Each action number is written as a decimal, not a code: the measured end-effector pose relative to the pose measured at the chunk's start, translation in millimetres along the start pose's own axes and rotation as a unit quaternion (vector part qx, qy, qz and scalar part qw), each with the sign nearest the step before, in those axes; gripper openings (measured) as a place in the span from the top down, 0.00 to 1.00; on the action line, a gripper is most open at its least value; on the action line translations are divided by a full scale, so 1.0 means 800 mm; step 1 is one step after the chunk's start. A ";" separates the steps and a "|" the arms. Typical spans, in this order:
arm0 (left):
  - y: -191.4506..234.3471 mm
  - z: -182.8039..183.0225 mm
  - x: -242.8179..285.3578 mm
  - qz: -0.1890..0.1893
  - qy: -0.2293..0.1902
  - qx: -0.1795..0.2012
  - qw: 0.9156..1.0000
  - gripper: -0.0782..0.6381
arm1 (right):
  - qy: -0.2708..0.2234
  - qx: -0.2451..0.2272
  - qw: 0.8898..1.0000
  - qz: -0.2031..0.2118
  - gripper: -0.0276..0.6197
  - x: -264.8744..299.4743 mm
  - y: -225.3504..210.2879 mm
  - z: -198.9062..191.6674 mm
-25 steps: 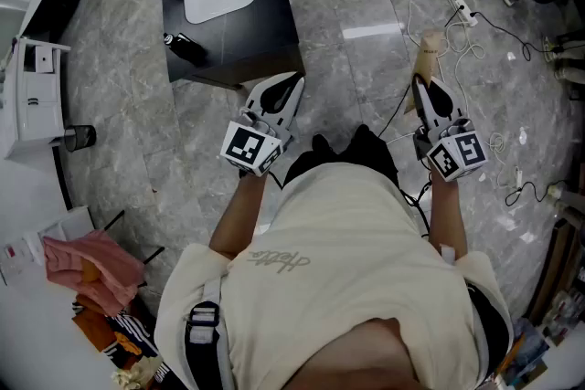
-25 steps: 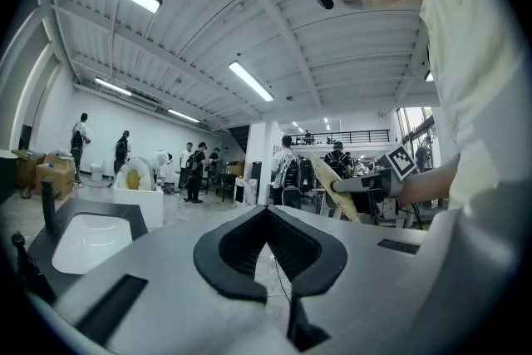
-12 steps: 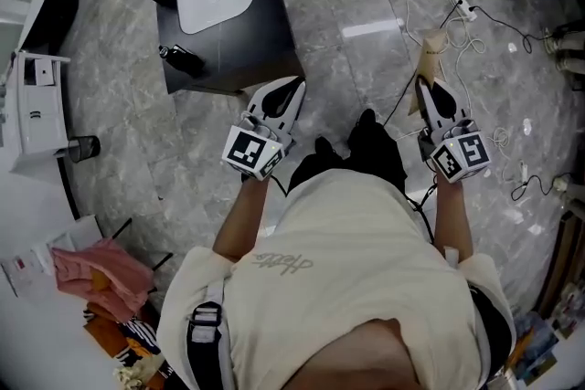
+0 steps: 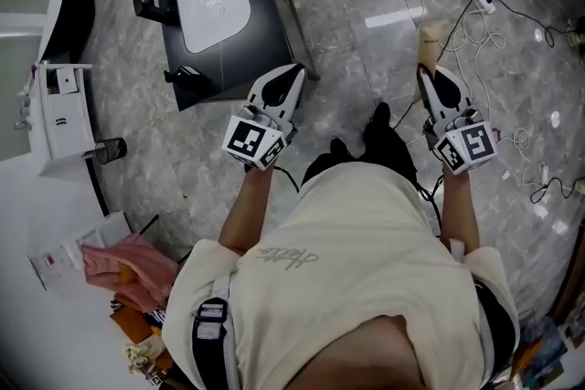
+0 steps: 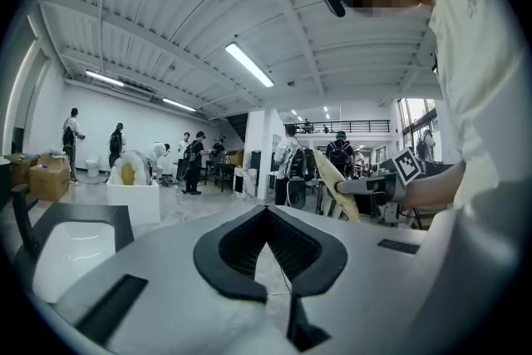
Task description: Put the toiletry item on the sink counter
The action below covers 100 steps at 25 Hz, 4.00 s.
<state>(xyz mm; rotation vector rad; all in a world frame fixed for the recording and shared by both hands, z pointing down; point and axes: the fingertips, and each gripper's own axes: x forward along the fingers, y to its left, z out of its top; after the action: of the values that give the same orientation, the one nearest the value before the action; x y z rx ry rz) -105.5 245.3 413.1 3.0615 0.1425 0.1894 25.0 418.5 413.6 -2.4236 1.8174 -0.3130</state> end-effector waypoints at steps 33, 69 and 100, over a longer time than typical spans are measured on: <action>0.220 0.070 0.251 0.135 -0.026 -0.008 0.990 0.89 | 0.042 -0.072 0.994 0.078 0.92 0.259 -0.216 0.089; 0.510 0.026 0.118 0.597 -0.023 -0.132 0.791 0.89 | 0.127 -0.111 0.846 0.506 0.92 0.802 -0.128 0.072; 0.453 -0.066 -0.209 0.706 -0.062 -0.119 0.696 0.89 | 0.112 -0.310 0.677 0.658 0.92 0.773 0.334 -0.025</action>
<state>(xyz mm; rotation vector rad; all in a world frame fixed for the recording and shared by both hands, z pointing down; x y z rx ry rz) -245.6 -127.5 472.7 2.1414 -2.0088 0.0350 -64.0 -248.9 445.8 -0.5457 3.5233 0.2109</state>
